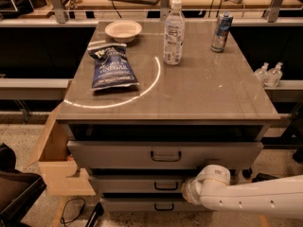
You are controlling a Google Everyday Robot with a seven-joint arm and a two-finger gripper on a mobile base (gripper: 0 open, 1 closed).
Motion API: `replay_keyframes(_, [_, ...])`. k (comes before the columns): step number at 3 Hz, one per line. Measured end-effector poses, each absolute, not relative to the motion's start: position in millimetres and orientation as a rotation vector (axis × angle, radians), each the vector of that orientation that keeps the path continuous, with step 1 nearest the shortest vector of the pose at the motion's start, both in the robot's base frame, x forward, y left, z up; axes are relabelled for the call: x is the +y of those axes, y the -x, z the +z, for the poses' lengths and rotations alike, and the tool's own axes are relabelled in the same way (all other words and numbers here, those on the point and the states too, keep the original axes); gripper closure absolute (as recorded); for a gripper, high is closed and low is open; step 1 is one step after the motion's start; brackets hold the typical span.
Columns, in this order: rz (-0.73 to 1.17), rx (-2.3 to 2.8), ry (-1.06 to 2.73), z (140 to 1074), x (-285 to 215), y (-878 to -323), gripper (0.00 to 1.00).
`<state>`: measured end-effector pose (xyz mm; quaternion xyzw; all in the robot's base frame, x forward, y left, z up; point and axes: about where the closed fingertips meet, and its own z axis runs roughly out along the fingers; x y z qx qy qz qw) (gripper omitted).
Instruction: Close middle drawer
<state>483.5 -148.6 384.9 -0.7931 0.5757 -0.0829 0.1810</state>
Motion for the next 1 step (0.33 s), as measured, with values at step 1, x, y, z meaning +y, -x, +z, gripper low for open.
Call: replay_keyframes(1, [-0.235,1.625,2.240,385.0,-148.7,-484.3,1.00])
